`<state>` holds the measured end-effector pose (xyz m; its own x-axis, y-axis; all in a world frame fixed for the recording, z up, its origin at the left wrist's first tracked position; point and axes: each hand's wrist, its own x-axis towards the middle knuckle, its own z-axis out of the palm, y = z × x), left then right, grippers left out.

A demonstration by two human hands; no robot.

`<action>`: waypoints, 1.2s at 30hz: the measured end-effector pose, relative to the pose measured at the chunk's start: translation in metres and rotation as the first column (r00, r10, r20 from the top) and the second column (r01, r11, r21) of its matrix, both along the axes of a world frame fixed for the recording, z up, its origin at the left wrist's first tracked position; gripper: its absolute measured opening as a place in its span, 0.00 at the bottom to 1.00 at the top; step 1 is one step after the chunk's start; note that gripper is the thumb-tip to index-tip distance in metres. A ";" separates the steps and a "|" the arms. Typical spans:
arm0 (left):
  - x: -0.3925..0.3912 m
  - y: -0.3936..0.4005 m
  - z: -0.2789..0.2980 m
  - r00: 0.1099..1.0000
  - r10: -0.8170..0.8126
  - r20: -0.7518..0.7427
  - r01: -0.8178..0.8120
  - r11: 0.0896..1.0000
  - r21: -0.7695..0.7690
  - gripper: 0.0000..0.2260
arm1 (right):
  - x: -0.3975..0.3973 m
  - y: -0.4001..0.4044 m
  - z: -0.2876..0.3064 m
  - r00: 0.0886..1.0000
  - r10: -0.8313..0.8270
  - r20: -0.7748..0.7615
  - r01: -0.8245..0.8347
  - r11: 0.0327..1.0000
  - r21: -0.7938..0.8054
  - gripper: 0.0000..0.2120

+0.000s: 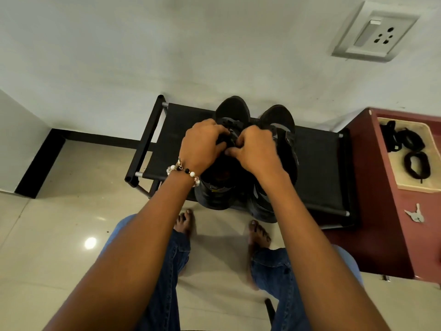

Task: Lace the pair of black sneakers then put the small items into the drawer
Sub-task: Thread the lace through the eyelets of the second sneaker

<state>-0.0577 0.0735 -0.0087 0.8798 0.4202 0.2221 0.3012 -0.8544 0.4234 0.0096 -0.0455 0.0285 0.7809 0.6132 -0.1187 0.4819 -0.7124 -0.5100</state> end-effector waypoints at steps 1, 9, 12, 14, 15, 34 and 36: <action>0.000 0.000 0.000 1.000 0.012 0.019 -0.012 1.000 0.007 0.13 | -0.004 0.001 -0.007 1.000 0.017 0.009 -0.016 0.999 -0.048 0.12; 0.004 -0.004 -0.008 0.996 0.030 0.079 -0.041 0.989 0.144 0.06 | -0.013 0.000 -0.028 0.989 -0.064 0.137 0.064 0.998 0.000 0.10; 0.006 -0.004 -0.007 0.990 0.100 0.097 -0.110 0.989 0.098 0.06 | -0.017 0.000 -0.027 0.984 -0.061 0.169 0.066 0.997 -0.028 0.11; 0.007 -0.003 -0.006 0.983 0.142 0.114 -0.148 0.988 0.046 0.06 | -0.018 0.002 -0.027 0.979 -0.055 0.197 0.065 0.997 -0.046 0.11; 0.007 -0.004 -0.005 0.981 0.148 0.125 -0.154 0.987 0.037 0.06 | -0.019 0.002 -0.028 0.976 -0.049 0.211 0.060 0.997 -0.047 0.11; 0.012 -0.011 -0.011 0.929 0.347 0.128 -0.149 0.667 -0.730 0.04 | -0.018 0.004 -0.043 0.961 -0.068 0.270 0.075 0.997 -0.016 0.12; 0.012 -0.011 -0.008 0.948 0.306 0.087 -0.095 0.533 -0.841 0.07 | -0.017 0.003 -0.044 0.961 -0.071 0.267 0.079 0.997 -0.018 0.12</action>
<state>-0.0454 0.0625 -0.0168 0.7268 0.6685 -0.1581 0.2379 -0.0290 0.9708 -0.0076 -0.0420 -0.0153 0.8303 0.5510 0.0832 0.5421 -0.7641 -0.3498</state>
